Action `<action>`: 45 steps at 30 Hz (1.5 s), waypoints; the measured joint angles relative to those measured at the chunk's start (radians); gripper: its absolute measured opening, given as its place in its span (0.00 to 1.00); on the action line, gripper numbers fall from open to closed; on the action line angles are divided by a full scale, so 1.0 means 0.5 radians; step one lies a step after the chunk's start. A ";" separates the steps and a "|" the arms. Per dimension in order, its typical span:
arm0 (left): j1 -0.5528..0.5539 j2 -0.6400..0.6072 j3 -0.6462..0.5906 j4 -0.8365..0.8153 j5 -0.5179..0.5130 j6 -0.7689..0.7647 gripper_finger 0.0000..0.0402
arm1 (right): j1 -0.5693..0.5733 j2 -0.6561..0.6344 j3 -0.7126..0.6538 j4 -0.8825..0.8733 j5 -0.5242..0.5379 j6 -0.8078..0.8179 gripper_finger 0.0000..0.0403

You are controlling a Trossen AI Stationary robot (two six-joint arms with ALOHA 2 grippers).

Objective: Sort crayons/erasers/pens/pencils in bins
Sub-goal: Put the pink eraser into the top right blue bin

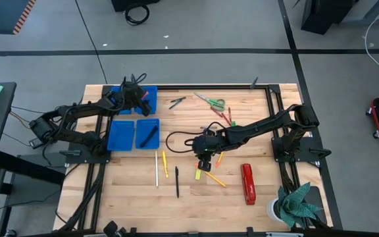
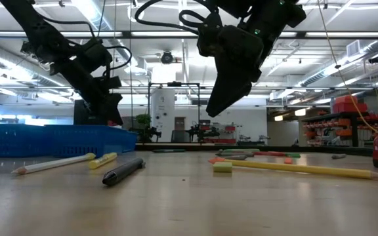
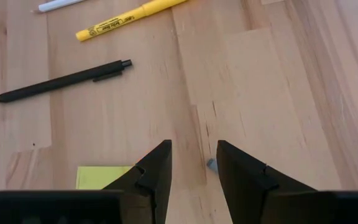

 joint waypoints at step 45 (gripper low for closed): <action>-0.116 -0.001 0.012 -0.184 -0.077 0.719 0.28 | -0.037 0.001 0.000 0.475 0.318 -0.690 0.33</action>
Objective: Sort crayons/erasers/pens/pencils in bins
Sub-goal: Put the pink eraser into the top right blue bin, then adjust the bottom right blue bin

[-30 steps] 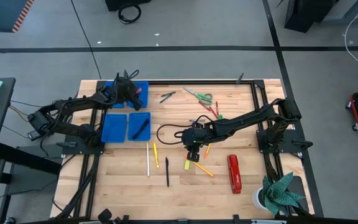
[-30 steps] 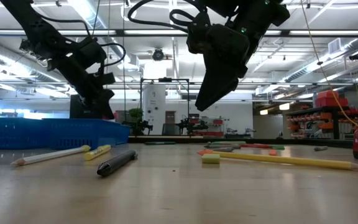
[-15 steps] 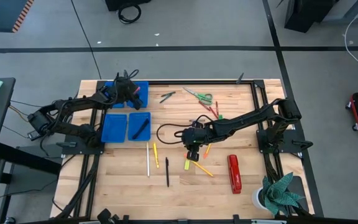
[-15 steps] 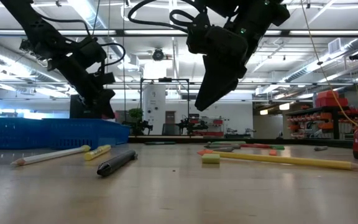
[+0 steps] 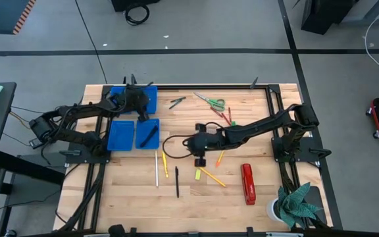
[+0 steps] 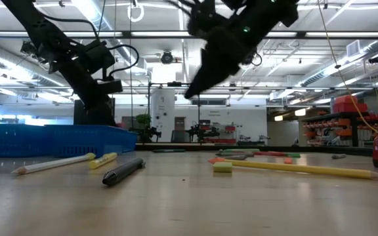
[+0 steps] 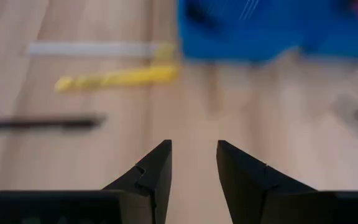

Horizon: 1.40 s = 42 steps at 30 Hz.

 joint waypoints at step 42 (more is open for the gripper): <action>-0.241 0.011 -0.143 0.352 -0.540 0.941 0.29 | -0.617 0.233 0.031 0.756 -0.212 -0.080 0.33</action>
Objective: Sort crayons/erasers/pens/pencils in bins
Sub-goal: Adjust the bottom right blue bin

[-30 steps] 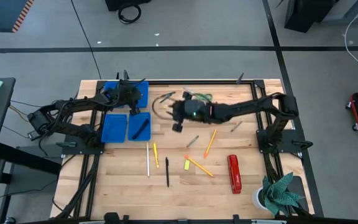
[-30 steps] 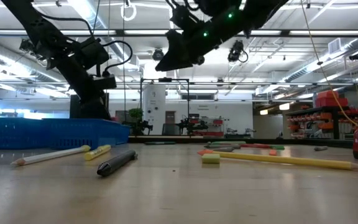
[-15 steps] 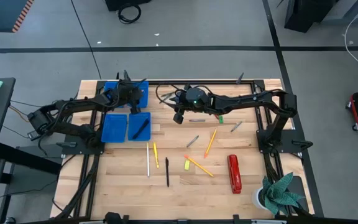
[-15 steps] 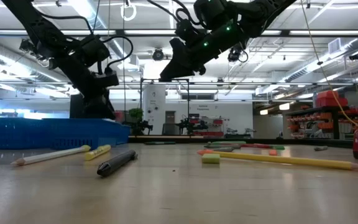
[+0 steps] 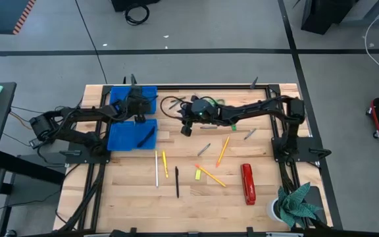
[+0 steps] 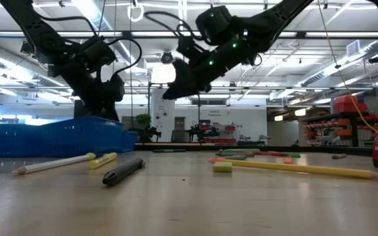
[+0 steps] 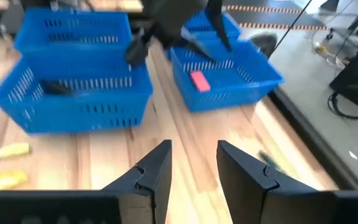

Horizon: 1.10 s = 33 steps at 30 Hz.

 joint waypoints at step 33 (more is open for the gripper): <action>-0.467 -0.168 0.002 0.314 0.402 -0.308 0.28 | 0.312 -0.083 0.000 -0.856 0.012 0.322 0.33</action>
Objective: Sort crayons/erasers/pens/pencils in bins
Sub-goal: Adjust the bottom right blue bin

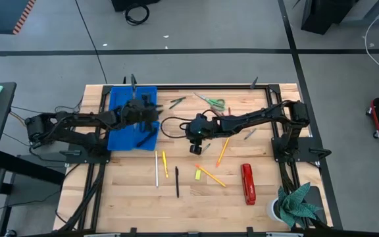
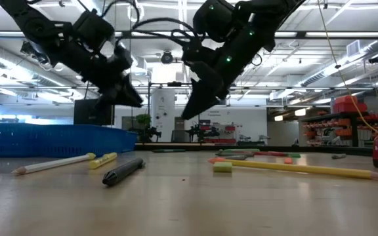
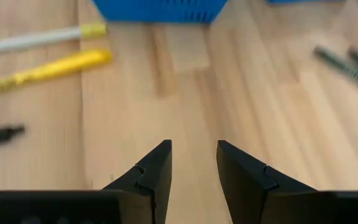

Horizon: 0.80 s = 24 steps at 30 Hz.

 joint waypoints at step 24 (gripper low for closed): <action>-0.255 0.165 0.000 0.018 -0.477 0.091 0.26 | 0.097 0.000 0.000 -0.402 -0.001 0.225 0.33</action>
